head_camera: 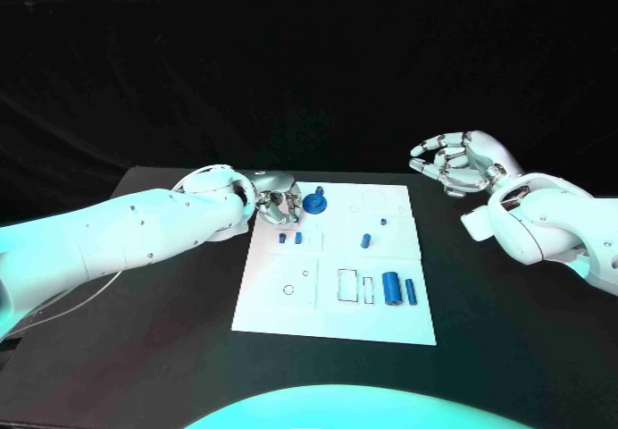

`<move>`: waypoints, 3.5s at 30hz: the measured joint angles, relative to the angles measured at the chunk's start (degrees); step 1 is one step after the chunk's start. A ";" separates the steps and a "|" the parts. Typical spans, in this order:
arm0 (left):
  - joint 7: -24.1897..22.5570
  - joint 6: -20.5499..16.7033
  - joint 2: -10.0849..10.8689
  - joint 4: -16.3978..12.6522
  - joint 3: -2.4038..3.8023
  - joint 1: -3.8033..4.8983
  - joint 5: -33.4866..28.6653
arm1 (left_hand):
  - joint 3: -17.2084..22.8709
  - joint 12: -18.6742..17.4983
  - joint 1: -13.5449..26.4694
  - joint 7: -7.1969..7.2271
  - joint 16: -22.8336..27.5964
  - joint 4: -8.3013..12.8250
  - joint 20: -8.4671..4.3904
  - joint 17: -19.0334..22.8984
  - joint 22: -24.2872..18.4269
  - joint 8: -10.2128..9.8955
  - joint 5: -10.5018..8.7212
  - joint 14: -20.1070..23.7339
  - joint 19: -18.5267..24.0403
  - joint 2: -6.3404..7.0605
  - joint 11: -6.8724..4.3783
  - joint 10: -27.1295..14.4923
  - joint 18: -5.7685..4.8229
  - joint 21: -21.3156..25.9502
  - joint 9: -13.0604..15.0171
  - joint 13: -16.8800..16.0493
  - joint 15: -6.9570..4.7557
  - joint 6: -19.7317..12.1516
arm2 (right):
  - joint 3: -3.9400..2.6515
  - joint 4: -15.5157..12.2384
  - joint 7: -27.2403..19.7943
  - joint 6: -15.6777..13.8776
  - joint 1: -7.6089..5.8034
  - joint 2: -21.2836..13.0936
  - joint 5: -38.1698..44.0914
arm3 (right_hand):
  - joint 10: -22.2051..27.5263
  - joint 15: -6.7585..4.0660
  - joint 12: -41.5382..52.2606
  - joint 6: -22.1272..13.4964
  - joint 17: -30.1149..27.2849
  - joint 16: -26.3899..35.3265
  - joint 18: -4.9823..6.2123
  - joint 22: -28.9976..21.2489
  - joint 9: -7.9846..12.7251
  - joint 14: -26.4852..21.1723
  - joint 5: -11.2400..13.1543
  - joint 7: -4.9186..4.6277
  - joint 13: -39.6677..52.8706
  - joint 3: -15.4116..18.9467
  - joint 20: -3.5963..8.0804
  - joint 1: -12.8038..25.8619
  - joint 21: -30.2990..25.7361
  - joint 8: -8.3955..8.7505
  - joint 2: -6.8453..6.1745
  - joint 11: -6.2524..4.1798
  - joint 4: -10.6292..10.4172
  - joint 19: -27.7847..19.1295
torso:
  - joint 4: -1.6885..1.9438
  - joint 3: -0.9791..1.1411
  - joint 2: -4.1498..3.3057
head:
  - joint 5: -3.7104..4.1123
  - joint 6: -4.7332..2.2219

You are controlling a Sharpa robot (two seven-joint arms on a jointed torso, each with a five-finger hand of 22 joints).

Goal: Assemble the parts on the task board

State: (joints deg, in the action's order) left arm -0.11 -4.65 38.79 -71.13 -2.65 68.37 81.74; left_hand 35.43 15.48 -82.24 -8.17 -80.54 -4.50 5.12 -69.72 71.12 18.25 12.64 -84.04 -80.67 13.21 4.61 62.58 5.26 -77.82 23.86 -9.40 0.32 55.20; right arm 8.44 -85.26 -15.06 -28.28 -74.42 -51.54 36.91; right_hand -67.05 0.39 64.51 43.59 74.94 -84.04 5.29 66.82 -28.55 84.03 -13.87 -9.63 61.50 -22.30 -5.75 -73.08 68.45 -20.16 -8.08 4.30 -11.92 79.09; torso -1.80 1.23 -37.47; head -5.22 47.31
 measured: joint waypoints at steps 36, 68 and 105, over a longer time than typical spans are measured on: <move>0.27 1.49 -0.65 1.02 -0.09 0.02 0.39 | 0.00 -0.21 0.00 0.00 0.00 0.00 0.00 -0.01 -0.19 -0.19 0.00 0.00 0.00 0.00 0.21 0.20 0.00 0.00 -0.01 0.05 0.00 0.00 | 0.00 0.05 -0.02 0.00 0.07 0.04 0.01 | 0.00 0.00 0.00 0.00 -0.02 0.00 0.00 0.04 0.00 0.00 0.00 0.00 -0.01 0.00 0.00 0.00 0.00 0.00 0.00 0.00 0.00 0.00 | -0.03 0.09 0.06 | -0.14 0.15; 1.57 2.93 -1.63 2.04 -0.16 0.12 0.35 | 0.16 -1.83 0.76 -0.20 0.00 0.16 0.00 0.65 -0.83 -1.38 -0.21 0.00 0.00 0.30 0.20 0.20 0.00 0.22 -0.18 0.39 0.00 -0.23 | 0.00 -0.59 -0.02 0.00 0.08 -0.18 0.02 | 0.00 0.00 0.00 0.00 -0.03 0.00 0.00 0.02 0.00 0.00 0.00 0.00 -0.02 0.00 0.00 0.00 0.00 0.00 0.00 0.00 0.00 0.00 | -0.03 0.10 0.05 | 0.36 0.03; 1.36 2.62 -1.39 2.43 -0.61 0.06 0.13 | -0.01 -6.37 3.40 0.03 0.22 -0.01 1.03 2.42 -2.01 -5.10 -0.21 0.62 1.04 1.88 1.84 -3.50 0.00 1.19 -1.65 1.62 1.04 -3.95 | 0.00 -0.61 0.00 -0.01 0.08 -0.20 0.02 | -0.20 0.00 0.00 0.00 0.00 0.00 0.00 0.00 0.09 0.00 0.00 0.00 -0.48 0.00 0.00 0.00 0.00 0.00 0.00 0.20 0.00 0.00 | 0.03 0.03 0.03 | 0.44 0.20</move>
State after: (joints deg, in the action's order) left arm 1.25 -2.03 37.40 -68.71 -3.26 68.43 81.87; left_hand 35.41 9.11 -78.84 -8.13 -80.31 -4.51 6.15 -67.30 69.12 13.15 12.43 -83.42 -79.63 15.09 6.45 59.07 5.26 -76.63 22.21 -7.78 1.36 51.25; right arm 8.44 -85.87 -15.06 -28.29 -74.34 -51.74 36.94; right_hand -67.25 0.40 64.51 43.59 74.93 -84.04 5.29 66.83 -28.46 84.03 -13.87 -9.63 61.02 -22.30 -5.75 -73.08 68.45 -20.16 -8.08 4.50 -11.92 79.09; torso -1.77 1.26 -37.44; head -4.78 47.51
